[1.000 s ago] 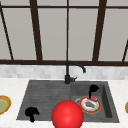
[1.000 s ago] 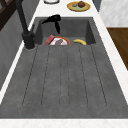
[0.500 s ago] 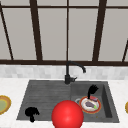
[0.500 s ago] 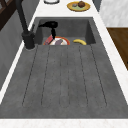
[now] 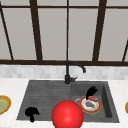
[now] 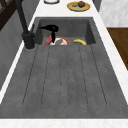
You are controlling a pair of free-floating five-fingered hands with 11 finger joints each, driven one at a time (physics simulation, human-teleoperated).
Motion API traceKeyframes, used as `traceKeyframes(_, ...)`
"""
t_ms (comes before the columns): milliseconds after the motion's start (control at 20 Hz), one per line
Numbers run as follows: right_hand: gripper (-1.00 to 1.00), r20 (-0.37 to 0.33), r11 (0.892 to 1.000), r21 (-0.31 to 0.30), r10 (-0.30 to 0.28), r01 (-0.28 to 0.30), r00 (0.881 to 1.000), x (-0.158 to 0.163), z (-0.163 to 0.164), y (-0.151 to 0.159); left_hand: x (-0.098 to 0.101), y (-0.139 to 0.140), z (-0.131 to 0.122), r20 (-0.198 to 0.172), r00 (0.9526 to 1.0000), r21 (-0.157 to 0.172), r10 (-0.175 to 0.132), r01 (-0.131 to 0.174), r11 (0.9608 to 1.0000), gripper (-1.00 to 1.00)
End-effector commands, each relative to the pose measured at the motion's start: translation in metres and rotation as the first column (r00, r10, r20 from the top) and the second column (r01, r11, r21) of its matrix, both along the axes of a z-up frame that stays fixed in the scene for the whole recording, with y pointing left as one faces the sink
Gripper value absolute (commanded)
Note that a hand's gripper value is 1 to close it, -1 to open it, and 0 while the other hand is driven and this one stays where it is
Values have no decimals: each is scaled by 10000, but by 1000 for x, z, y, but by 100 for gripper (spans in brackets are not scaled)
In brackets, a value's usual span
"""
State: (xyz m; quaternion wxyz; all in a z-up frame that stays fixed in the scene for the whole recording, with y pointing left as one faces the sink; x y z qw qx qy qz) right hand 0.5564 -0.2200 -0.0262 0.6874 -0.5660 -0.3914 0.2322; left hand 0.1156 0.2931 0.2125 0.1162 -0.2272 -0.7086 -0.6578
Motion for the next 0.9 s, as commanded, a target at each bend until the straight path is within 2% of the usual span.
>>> traceKeyframes(0,-100,-1154,9980,-38,-634,634,9913,-6,3,0,0,0,0,0,10000,0,0,0,10000,0)
traceKeyframes(200,-100,-1928,9954,-72,-950,954,9766,-4,3,4,0,0,0,0,10000,0,0,0,10000,0)
traceKeyframes(250,-100,-1575,9925,-6,-1212,1226,9801,1,3,5,0,0,0,0,10000,0,0,0,10000,0)
traceKeyframes(300,-100,-1574,9913,-34,-1305,1316,9789,4,3,4,0,0,0,0,10000,0,0,0,10000,0)
traceKeyframes(350,-100,-1174,9849,102,-1705,1729,9783,-20,2,3,0,0,0,0,10000,0,0,0,10000,0)
traceKeyframes(400,-100,-1436,9842,79,-1738,1767,9743,-20,2,4,0,0,0,0,10000,0,0,0,10000,0)
traceKeyframes(450,-100,-1802,9840,24,-1750,1784,9679,-19,2,9,0,0,0,0,10000,0,0,0,10000,0)
traceKeyframes(500,-100,-2445,9821,-119,-1851,1879,9518,-13,0,13,0,0,0,0,10000,0,0,0,10000,0)
traceKeyframes(650,-100,-2863,9847,-231,-1718,1725,9426,1,-2,14,0,0,0,0,10000,0,0,0,10000,0)
traceKeyframes(800,-100,-3449,9769,-317,-2092,2114,9151,2,0,12,0,0,0,0,10000,0,0,0,10000,0)
traceKeyframes(850,-100,-3605,9781,-298,-2026,2058,9105,6,0,12,0,0,0,0,10000,0,0,0,10000,0)
